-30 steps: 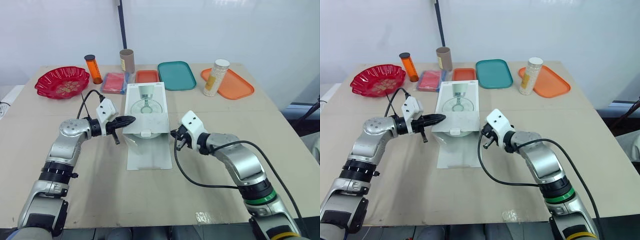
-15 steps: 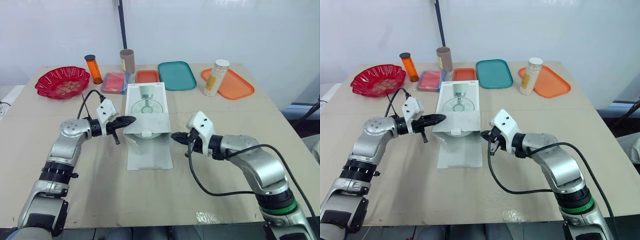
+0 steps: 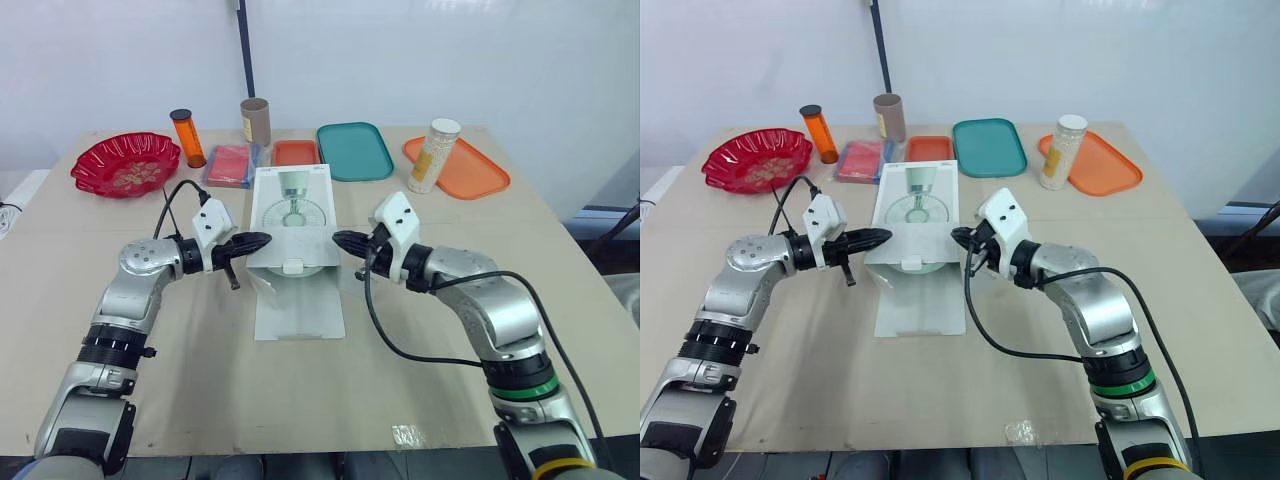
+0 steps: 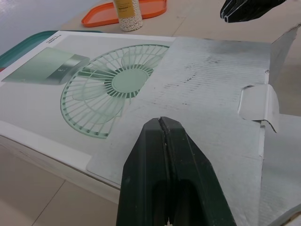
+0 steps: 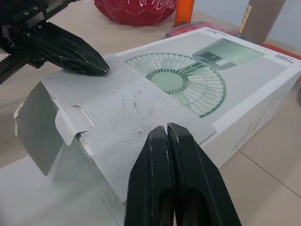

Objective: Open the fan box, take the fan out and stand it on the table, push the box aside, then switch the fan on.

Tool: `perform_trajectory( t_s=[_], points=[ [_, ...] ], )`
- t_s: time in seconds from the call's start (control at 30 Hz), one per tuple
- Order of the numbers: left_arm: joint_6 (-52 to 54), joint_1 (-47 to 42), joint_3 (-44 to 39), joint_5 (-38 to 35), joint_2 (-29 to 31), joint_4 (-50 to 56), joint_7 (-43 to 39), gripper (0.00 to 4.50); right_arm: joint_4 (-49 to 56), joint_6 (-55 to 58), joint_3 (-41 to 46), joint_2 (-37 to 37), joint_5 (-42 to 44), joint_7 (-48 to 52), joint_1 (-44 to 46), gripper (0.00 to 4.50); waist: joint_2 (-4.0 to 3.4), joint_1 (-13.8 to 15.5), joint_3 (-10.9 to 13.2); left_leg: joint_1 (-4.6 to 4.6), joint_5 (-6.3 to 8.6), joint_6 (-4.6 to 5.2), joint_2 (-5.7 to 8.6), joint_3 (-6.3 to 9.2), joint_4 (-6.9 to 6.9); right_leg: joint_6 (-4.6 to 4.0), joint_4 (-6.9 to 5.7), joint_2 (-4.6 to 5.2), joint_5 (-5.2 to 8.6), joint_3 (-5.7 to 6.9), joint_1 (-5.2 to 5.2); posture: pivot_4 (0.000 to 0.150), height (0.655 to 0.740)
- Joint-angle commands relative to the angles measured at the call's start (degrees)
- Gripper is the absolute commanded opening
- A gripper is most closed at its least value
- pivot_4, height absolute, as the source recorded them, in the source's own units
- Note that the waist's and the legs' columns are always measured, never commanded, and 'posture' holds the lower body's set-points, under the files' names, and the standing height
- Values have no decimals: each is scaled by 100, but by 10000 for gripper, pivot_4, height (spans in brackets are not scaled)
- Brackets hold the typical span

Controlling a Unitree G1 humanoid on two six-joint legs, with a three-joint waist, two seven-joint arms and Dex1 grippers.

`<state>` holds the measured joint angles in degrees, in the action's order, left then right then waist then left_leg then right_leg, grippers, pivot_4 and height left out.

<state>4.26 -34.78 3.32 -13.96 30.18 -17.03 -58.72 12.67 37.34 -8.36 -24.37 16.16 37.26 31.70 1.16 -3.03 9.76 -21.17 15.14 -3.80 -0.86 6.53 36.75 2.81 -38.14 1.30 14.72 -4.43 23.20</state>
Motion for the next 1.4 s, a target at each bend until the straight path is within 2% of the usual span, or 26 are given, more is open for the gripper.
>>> perform_trajectory(
  t_s=[0.03,0.4,0.53,0.97,1.4],
  points=[
    [127,95,-61,25,132,219,8,0,-111,-283,-143,55,-144,48,127,444,0,-6,0,0,0,0,0,0,0,0,0,0,0,0,0,1500,7400],
    [858,107,-85,-484,374,1611,-318,0,-695,-619,-404,-18,-651,5,-4,444,0,3,0,-1,0,0,0,1,1,0,0,0,0,0,0,1500,7400],
    [712,274,231,-260,730,1933,-736,0,-705,-631,-375,26,-658,-24,-11,444,0,1,0,-1,0,0,0,0,1,0,0,0,0,0,0,1500,7400],
    [273,354,633,193,1051,1924,-1158,0,-742,-718,-392,203,-689,-95,9,444,0,-1,1,0,0,0,0,0,-1,-2,0,-1,0,0,0,1500,7400],
    [-73,268,609,437,1923,1669,-1783,0,-860,-851,-448,309,-776,-60,9,444,0,-16,0,3,0,0,-3,-1,-2,-3,0,-4,1,0,0,1500,7400]
  ],
)
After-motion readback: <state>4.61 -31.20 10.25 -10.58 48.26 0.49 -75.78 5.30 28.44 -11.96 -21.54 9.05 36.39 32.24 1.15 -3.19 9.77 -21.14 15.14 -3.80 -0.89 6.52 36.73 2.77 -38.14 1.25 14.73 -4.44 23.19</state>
